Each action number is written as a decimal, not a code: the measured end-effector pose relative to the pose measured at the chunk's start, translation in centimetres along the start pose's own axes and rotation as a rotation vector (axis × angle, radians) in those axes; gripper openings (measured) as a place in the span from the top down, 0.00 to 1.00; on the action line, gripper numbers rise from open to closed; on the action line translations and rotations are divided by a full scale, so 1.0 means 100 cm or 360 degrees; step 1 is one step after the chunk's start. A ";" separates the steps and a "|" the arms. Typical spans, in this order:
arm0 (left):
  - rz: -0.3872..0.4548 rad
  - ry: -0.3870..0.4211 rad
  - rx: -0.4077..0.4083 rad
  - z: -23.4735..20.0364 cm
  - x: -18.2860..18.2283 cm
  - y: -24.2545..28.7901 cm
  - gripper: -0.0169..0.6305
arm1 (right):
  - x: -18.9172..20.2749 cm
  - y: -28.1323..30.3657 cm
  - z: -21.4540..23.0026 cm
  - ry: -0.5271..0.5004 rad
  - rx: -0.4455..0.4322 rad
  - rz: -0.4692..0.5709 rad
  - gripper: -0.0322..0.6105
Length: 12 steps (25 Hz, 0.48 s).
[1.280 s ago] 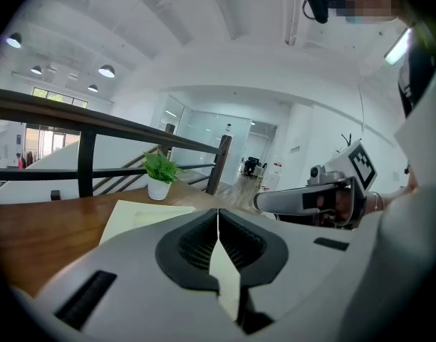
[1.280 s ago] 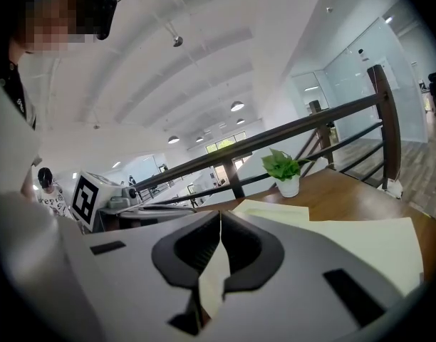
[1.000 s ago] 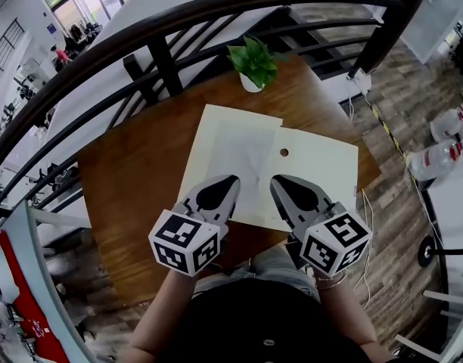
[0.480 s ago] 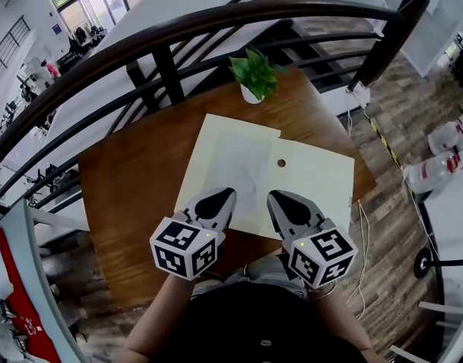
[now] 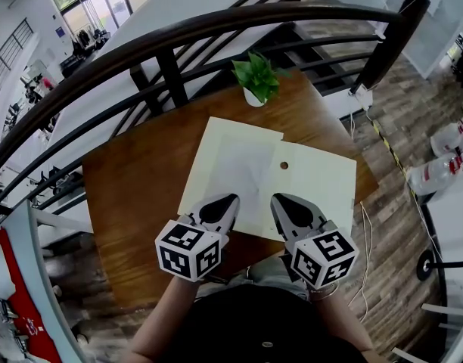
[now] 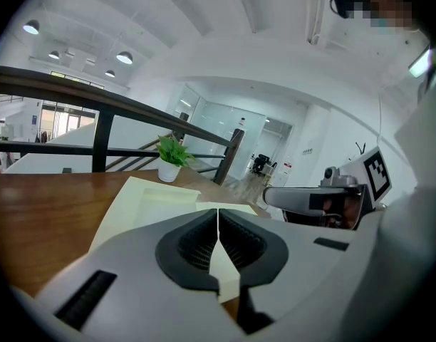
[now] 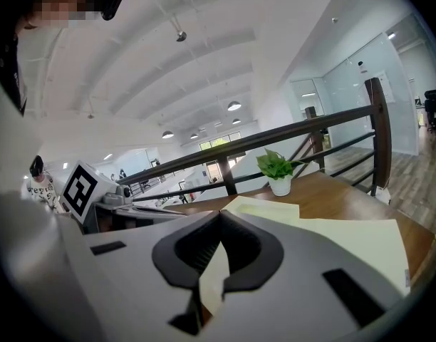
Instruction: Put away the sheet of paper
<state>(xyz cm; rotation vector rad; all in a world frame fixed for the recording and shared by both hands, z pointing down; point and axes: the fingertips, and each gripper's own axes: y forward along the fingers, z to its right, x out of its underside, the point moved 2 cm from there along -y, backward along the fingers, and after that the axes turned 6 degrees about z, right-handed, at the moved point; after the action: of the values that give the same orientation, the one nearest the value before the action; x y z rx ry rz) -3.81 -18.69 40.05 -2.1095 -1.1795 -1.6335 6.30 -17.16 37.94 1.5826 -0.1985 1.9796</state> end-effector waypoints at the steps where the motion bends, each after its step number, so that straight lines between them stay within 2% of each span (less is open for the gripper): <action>1: -0.0001 -0.0001 0.0000 0.000 0.000 0.000 0.94 | 0.001 0.000 0.000 -0.0001 0.0000 -0.0005 0.91; 12: -0.0025 0.0050 0.0002 -0.001 0.002 0.003 0.94 | 0.008 0.003 -0.004 0.0044 -0.0072 -0.0053 0.91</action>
<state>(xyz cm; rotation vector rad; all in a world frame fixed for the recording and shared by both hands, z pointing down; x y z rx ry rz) -3.65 -18.85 40.34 -2.0713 -1.1904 -1.6655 5.72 -16.92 38.63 1.5197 -0.2034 1.9569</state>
